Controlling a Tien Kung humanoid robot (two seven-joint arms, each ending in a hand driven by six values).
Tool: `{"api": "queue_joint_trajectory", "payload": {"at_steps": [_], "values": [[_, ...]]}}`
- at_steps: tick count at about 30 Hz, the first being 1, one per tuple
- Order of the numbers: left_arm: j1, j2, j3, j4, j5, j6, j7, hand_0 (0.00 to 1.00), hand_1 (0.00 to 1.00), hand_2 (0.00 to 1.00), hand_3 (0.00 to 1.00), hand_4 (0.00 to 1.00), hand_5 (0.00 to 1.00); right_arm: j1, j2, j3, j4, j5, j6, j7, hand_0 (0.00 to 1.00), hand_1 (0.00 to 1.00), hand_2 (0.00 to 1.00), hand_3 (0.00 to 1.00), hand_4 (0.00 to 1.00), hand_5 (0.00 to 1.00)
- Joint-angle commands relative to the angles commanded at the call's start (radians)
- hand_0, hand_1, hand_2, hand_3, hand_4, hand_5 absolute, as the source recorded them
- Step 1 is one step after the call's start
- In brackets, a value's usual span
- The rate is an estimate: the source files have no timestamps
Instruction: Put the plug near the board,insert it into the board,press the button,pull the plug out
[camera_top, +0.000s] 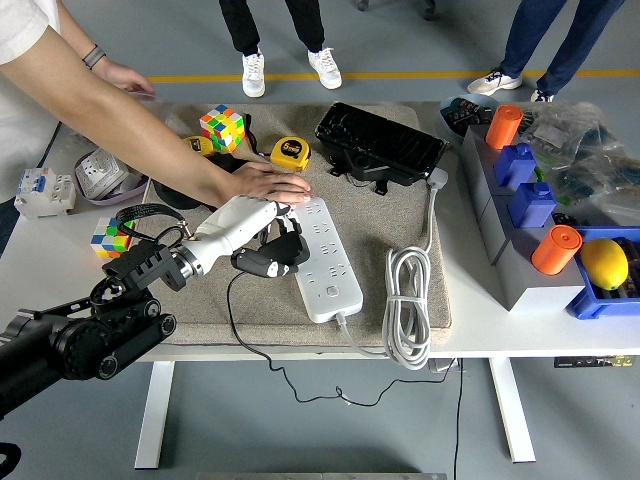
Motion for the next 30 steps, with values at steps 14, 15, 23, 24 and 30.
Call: {"api": "queue_joint_trajectory", "payload": {"at_steps": [14,15,23,24,30], "values": [[-0.001,0.000,-0.015,0.003,0.009,-0.020,0.015,0.310,0.490,0.545,0.583,0.825,0.160,0.001,0.000,0.003,0.001,-0.001,0.000,0.001,0.606,0.597,0.550,0.546,0.787,0.297],[-0.001,0.000,-0.016,0.002,0.009,-0.021,0.016,0.310,0.490,0.545,0.583,0.825,0.160,0.002,0.000,0.003,0.001,-0.001,0.001,0.001,0.606,0.597,0.550,0.546,0.787,0.297],[0.000,0.001,-0.024,-0.006,0.025,-0.042,0.037,0.324,0.508,0.556,0.592,0.856,0.174,0.003,-0.001,0.002,0.001,-0.002,0.002,0.001,0.603,0.596,0.549,0.545,0.787,0.296],[0.000,0.001,-0.025,-0.008,0.025,-0.044,0.037,0.324,0.508,0.556,0.592,0.856,0.174,0.002,0.000,0.003,0.001,-0.002,0.002,0.001,0.603,0.596,0.549,0.545,0.787,0.296],[0.002,0.001,-0.032,-0.020,0.031,-0.059,0.040,0.325,0.522,0.561,0.600,0.981,0.244,0.002,0.000,0.006,0.001,-0.002,0.002,0.002,0.608,0.597,0.550,0.546,0.788,0.295]]}}
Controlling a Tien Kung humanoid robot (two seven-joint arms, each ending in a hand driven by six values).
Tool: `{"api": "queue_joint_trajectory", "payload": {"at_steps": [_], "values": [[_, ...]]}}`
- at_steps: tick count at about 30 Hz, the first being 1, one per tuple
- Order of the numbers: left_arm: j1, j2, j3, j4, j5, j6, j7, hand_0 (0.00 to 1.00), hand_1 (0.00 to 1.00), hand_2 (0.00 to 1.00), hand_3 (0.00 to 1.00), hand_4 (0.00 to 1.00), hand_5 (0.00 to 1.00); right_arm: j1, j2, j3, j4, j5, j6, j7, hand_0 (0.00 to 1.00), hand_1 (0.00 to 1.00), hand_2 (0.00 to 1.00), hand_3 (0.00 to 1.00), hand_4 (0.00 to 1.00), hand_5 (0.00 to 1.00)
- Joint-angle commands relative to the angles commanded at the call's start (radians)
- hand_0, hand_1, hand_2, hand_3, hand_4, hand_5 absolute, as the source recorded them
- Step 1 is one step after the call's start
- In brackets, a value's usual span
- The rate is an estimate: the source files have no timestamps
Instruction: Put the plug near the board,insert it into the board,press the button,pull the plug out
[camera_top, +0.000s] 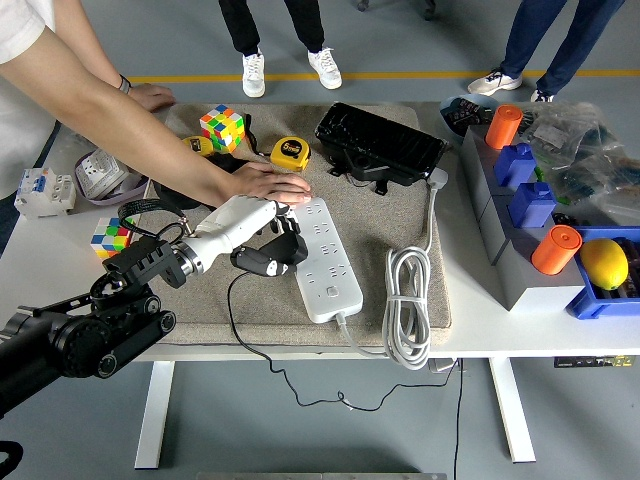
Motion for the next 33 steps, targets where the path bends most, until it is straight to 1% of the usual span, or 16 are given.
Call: {"api": "queue_joint_trajectory", "payload": {"at_steps": [1,2,7,8,13,14,19,20,22,25,26,27,30,31,32,33], "values": [[0.001,0.000,-0.001,-0.002,0.001,0.002,-0.002,0.325,0.522,0.561,0.600,0.981,0.244,0.000,0.000,0.000,0.000,0.000,0.000,0.000,0.608,0.597,0.550,0.546,0.788,0.295],[0.002,0.000,-0.003,-0.003,-0.001,0.006,-0.006,0.336,0.534,0.562,0.627,0.998,0.312,0.000,0.000,-0.001,0.000,0.000,0.000,0.000,0.607,0.596,0.550,0.546,0.788,0.295],[0.005,0.001,-0.013,-0.008,-0.001,0.008,-0.006,0.336,0.534,0.562,0.627,0.998,0.312,0.001,0.001,0.000,0.001,0.000,0.001,0.000,0.607,0.596,0.550,0.546,0.788,0.295],[0.006,0.002,-0.017,-0.010,-0.001,0.007,-0.007,0.348,0.554,0.590,0.673,0.998,0.373,0.001,0.001,0.000,0.001,-0.001,0.001,0.001,0.606,0.596,0.549,0.546,0.787,0.295],[0.017,0.007,-0.039,-0.026,-0.004,0.000,-0.011,0.348,0.554,0.590,0.673,0.998,0.373,0.000,0.001,-0.001,0.000,0.001,0.001,0.001,0.606,0.596,0.549,0.546,0.787,0.295],[0.020,0.009,-0.045,-0.032,-0.004,-0.002,-0.012,0.406,0.591,0.640,0.698,0.998,0.477,0.000,0.001,-0.001,0.000,0.001,0.001,0.001,0.606,0.596,0.549,0.547,0.788,0.295],[0.042,0.017,-0.082,-0.076,-0.021,-0.002,-0.022,0.406,0.591,0.640,0.698,0.998,0.477,0.001,0.000,0.002,0.000,-0.001,0.001,0.002,0.606,0.596,0.549,0.547,0.788,0.295],[0.051,0.020,-0.095,-0.090,-0.033,0.002,-0.028,0.538,0.668,0.704,0.725,0.998,0.711,0.001,0.000,0.001,0.001,-0.001,0.001,0.002,0.608,0.596,0.549,0.547,0.788,0.294],[0.073,0.025,-0.122,-0.119,-0.066,0.012,-0.041,0.538,0.668,0.704,0.725,0.998,0.711,0.001,0.000,-0.001,0.000,-0.001,0.001,0.002,0.608,0.596,0.549,0.547,0.788,0.294],[0.115,0.032,-0.166,-0.169,-0.106,0.038,-0.065,0.538,0.668,0.704,0.725,0.998,0.711,0.001,0.000,-0.004,0.001,-0.002,0.001,0.004,0.608,0.596,0.549,0.547,0.788,0.294],[0.128,0.035,-0.177,-0.183,-0.116,0.046,-0.071,0.715,0.758,0.778,0.762,0.888,0.899,0.001,0.000,-0.004,0.001,-0.003,0.001,0.004,0.608,0.596,0.549,0.546,0.789,0.291],[0.153,0.037,-0.199,-0.206,-0.121,0.055,-0.074,0.715,0.758,0.778,0.762,0.888,0.899,0.000,-0.001,-0.002,0.002,-0.006,0.001,0.004,0.608,0.596,0.549,0.546,0.789,0.291],[0.206,0.041,-0.243,-0.246,-0.116,0.062,-0.060,0.715,0.758,0.778,0.762,0.888,0.899,-0.003,-0.002,0.003,0.007,-0.016,0.001,0.005,0.608,0.596,0.549,0.546,0.789,0.291],[0.231,0.042,-0.265,-0.264,-0.104,0.057,-0.043,0.715,0.758,0.778,0.762,0.888,0.899,-0.002,-0.003,0.006,0.009,-0.020,0.001,0.007,0.608,0.596,0.549,0.546,0.789,0.291],[0.251,0.042,-0.279,-0.276,-0.095,0.054,-0.029,0.793,0.816,0.838,0.825,0.850,0.962,-0.002,-0.003,0.007,0.009,-0.020,0.001,0.008,0.607,0.596,0.549,0.547,0.789,0.289],[0.272,0.042,-0.293,-0.288,-0.085,0.050,-0.015,0.793,0.816,0.838,0.825,0.850,0.962,-0.002,-0.002,0.007,0.009,-0.020,0.001,0.009,0.607,0.596,0.549,0.547,0.789,0.289]]}}
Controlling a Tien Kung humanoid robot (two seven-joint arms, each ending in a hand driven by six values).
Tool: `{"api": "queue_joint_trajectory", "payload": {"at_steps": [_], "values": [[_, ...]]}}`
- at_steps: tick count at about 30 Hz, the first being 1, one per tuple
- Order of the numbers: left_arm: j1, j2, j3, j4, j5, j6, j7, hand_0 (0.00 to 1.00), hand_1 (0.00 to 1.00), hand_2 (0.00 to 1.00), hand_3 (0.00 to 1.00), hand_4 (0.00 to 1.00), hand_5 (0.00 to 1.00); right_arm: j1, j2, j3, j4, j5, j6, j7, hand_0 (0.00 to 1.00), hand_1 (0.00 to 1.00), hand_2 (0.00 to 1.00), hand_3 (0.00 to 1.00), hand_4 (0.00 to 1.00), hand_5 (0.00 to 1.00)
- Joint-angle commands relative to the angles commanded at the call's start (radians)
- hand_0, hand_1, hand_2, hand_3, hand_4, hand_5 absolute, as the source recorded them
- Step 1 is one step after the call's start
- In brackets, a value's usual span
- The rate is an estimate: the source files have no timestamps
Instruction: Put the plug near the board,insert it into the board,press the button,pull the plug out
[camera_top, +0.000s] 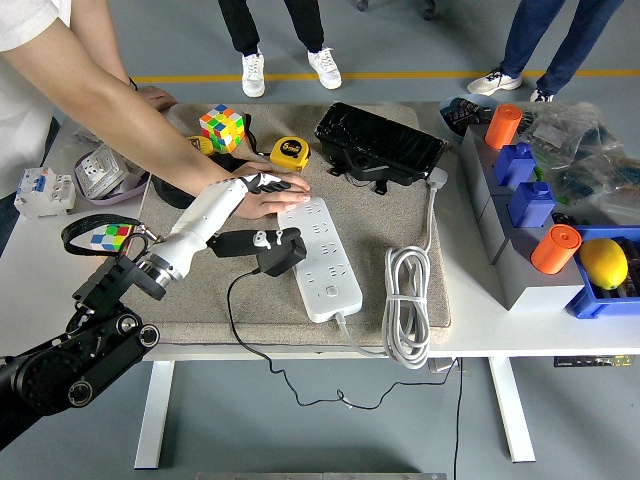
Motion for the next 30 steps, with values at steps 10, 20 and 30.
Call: {"api": "queue_joint_trajectory", "payload": {"at_steps": [10,20,30], "values": [[0.110,0.024,-0.013,-0.060,0.064,-0.003,0.053,0.810,0.835,0.855,0.837,0.827,0.972,-0.001,-0.005,0.003,0.004,-0.007,-0.001,0.007,0.607,0.595,0.548,0.547,0.789,0.288],[0.141,0.012,0.002,-0.064,0.090,-0.005,0.057,0.817,0.841,0.855,0.834,0.810,0.986,-0.004,-0.005,-0.005,0.003,-0.005,-0.002,0.008,0.604,0.593,0.549,0.545,0.788,0.285],[0.116,-0.011,0.039,-0.039,0.096,-0.008,0.066,0.820,0.841,0.853,0.832,0.811,0.987,-0.004,-0.004,0.002,0.004,-0.005,-0.002,0.008,0.606,0.593,0.549,0.546,0.789,0.282]]}}
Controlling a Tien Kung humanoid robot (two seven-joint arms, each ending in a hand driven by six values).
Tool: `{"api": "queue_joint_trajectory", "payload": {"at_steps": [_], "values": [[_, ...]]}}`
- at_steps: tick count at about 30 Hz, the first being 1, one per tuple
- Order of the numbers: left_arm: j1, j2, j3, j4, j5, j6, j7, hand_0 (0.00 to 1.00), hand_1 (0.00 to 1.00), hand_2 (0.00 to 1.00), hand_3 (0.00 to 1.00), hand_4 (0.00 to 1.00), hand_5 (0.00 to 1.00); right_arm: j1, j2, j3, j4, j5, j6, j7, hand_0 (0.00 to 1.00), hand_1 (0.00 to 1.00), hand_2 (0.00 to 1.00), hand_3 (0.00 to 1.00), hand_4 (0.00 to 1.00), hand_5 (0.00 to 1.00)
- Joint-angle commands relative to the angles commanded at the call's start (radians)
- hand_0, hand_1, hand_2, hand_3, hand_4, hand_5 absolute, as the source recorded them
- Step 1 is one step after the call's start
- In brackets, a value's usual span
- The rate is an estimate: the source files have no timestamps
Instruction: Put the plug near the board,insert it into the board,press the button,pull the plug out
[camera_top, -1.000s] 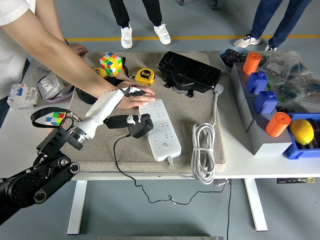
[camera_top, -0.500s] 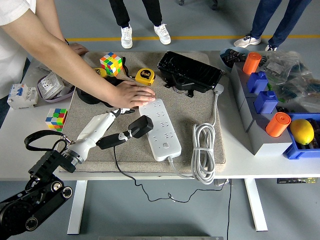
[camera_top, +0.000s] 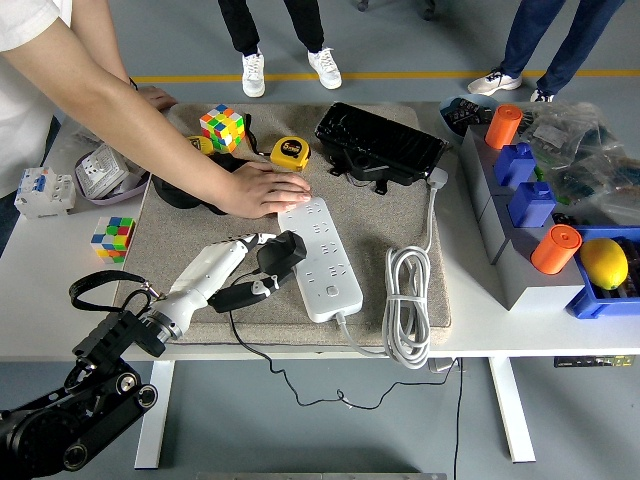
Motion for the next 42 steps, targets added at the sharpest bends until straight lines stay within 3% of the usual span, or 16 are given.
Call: {"api": "queue_joint_trajectory", "payload": {"at_steps": [19,42], "values": [[-0.048,-0.019,0.059,0.015,0.002,-0.007,0.015,0.819,0.837,0.841,0.822,0.812,0.979,-0.003,0.005,0.012,0.000,0.000,-0.001,0.002,0.608,0.593,0.547,0.545,0.789,0.278],[-0.093,-0.029,0.080,0.021,0.009,-0.020,0.035,0.816,0.827,0.828,0.811,0.824,0.978,0.000,0.007,0.020,0.004,-0.008,0.000,0.004,0.605,0.593,0.547,0.544,0.788,0.275]]}}
